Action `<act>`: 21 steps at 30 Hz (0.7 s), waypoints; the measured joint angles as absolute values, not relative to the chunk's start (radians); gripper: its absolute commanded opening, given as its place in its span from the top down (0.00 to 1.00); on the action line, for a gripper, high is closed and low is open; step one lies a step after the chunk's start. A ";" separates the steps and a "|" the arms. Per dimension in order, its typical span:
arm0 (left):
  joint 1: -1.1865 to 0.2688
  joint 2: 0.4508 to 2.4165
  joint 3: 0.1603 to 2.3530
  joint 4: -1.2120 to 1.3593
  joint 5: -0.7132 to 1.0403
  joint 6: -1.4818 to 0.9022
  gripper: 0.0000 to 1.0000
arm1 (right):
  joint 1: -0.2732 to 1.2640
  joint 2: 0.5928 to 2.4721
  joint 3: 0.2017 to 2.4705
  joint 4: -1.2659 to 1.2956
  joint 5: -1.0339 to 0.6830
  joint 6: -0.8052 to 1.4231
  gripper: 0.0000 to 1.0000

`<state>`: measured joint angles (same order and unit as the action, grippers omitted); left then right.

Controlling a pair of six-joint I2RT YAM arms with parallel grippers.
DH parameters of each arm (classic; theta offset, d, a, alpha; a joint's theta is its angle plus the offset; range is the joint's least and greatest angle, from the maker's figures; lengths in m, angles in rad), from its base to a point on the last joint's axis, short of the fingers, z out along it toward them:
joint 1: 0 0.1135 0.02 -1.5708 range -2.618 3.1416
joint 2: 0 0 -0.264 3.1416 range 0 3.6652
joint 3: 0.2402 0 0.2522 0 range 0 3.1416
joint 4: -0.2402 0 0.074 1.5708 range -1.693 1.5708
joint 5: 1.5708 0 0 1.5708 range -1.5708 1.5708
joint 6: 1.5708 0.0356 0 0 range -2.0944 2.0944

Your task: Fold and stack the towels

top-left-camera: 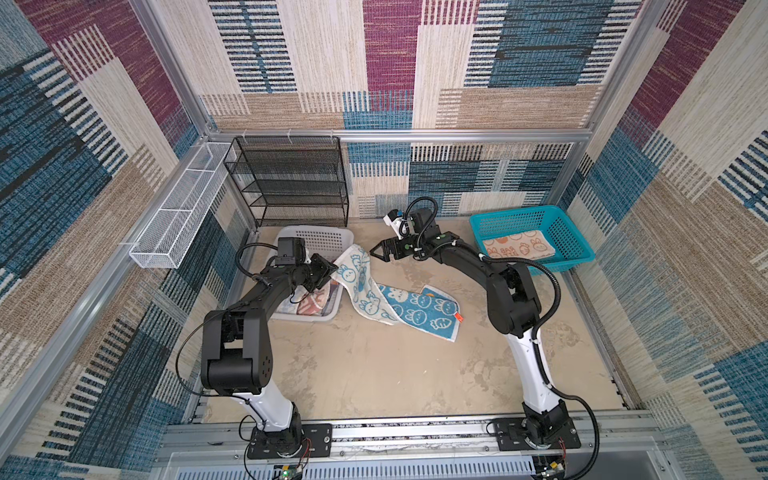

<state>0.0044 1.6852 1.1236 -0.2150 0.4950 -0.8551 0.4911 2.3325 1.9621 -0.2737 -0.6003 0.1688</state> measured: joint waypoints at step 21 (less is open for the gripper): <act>-0.231 1.735 1.555 -0.429 0.419 -0.694 1.00 | 0.380 2.150 1.734 -0.236 -0.624 0.251 0.01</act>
<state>-0.2306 1.7348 1.5547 -0.4290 0.4191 -0.6937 0.3801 2.1502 1.7344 -0.2363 -0.6243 0.2508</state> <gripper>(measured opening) 0.071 0.992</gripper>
